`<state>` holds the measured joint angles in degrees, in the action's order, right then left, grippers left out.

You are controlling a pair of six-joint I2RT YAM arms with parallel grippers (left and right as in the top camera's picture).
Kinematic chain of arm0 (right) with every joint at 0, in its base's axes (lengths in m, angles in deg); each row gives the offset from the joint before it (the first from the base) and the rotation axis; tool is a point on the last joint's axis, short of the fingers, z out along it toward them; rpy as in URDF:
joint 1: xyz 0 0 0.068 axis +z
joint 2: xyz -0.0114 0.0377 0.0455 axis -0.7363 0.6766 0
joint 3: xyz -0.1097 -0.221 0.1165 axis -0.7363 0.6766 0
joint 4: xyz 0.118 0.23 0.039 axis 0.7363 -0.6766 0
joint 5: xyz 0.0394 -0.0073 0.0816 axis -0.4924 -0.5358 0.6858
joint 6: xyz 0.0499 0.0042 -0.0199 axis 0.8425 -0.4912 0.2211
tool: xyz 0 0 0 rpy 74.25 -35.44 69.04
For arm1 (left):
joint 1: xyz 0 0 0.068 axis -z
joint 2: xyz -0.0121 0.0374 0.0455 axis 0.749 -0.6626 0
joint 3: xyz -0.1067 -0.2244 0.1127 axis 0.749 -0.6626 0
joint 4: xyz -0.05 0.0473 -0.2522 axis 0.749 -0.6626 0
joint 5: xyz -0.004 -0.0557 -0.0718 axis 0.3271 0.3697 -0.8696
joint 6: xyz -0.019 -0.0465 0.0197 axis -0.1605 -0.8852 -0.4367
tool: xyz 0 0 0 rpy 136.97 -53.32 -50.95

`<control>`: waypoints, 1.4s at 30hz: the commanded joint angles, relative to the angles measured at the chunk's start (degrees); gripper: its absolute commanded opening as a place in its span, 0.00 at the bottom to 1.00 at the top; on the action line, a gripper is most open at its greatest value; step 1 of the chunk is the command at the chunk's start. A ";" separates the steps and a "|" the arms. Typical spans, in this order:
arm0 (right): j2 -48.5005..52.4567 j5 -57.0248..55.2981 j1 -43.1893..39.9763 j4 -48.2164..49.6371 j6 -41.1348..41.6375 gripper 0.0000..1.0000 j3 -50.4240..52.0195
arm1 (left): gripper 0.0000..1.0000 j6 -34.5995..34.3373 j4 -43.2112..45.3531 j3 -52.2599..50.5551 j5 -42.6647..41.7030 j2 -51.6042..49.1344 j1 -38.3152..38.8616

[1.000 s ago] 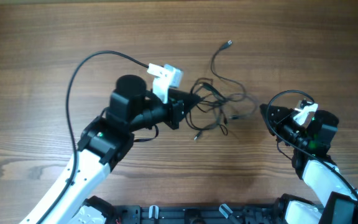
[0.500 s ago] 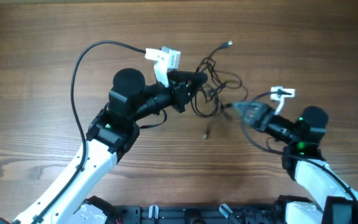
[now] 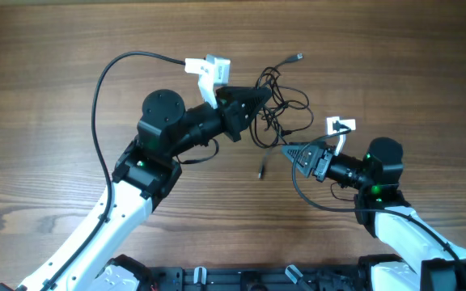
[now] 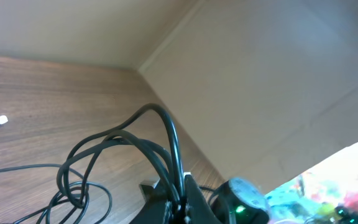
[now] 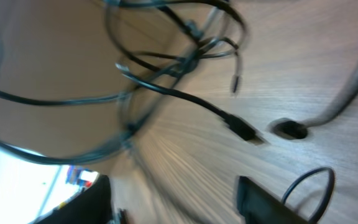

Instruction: Untangle cables

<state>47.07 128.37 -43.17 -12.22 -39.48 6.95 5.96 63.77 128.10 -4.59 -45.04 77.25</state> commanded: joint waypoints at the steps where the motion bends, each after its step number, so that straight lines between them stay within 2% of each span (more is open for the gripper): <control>1: 0.04 -2.49 0.66 -0.85 -3.80 0.77 -0.24 | 0.04 -5.57 1.53 0.59 0.55 0.22 -1.84; 2: 0.04 -2.54 1.03 -0.85 -4.07 0.77 -0.24 | 0.04 -6.75 1.38 0.59 0.55 0.22 -2.38; 5: 0.04 -5.62 2.25 -1.27 -4.22 0.57 -0.24 | 0.04 -12.76 1.46 0.59 0.52 0.22 -3.65; 6: 0.04 -6.60 2.67 -1.20 -4.24 0.43 -0.24 | 0.04 -15.56 1.40 0.59 0.48 0.22 -4.11; 7: 0.04 -6.58 2.67 -0.83 -4.20 0.25 -0.24 | 0.04 -16.09 1.38 0.59 0.02 0.22 -4.31; 9: 0.04 -5.38 2.67 0.50 -4.02 0.05 -0.24 | 0.06 -15.69 -0.02 0.59 -0.13 0.22 -4.28; 13: 0.04 1.22 2.64 6.45 -3.30 0.05 -0.26 | 0.04 -10.88 -7.30 0.59 -0.07 0.17 -4.31; 15: 0.04 1.60 2.64 6.32 -4.33 0.12 -0.24 | 0.04 -11.15 -8.31 0.59 -0.13 0.17 -4.59; 17: 0.04 1.42 2.64 6.05 -5.40 0.04 -0.24 | 0.04 -12.33 -7.82 0.59 -0.11 0.17 -4.92; 20: 0.04 4.07 2.64 8.20 -4.63 0.05 -0.26 | 0.04 -13.20 -7.21 0.59 -0.11 0.17 -5.88; 23: 0.04 5.60 2.64 16.68 0.70 0.05 -0.26 | 0.04 -5.20 -7.65 0.59 -4.07 0.15 -6.05; 24: 0.04 5.70 2.64 17.68 0.66 0.11 -0.26 | 0.04 -4.90 -7.65 0.59 -5.77 0.15 -6.05; 25: 0.04 5.70 2.64 17.25 -0.44 0.29 -0.26 | 0.04 -4.94 -7.65 0.59 -6.43 0.15 -6.14; 26: 0.04 5.70 2.64 15.87 -2.19 0.54 -0.26 | 0.04 -5.11 -7.65 0.59 -6.58 0.15 -6.16; 27: 0.04 5.29 2.64 13.42 -3.93 1.00 -0.26 | 0.04 -5.40 -7.63 0.59 -6.58 0.15 -6.16; 31: 0.04 2.01 2.67 6.49 -7.41 1.00 -0.26 | 0.04 -15.93 -6.97 0.59 -6.62 0.17 -8.07; 37: 0.04 -3.26 5.95 2.97 -9.22 0.99 -0.26 | 0.04 -28.06 -6.34 0.59 -6.78 0.17 -9.81; 39: 0.07 -5.75 9.55 2.49 -10.14 0.90 -0.26 | 0.04 -29.90 -4.61 0.59 -6.80 0.17 -9.81; 41: 0.07 -7.10 12.61 2.51 -10.19 0.74 -0.26 | 0.05 -31.23 -2.84 0.59 -6.80 0.17 -9.94; 42: 0.07 -8.04 13.44 2.49 -10.19 0.52 -0.26 | 0.05 -32.24 -2.12 0.59 -6.82 0.17 -10.14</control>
<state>47.12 124.45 -32.37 -9.93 -48.35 6.93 -21.36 59.68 128.16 -10.27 -45.04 67.81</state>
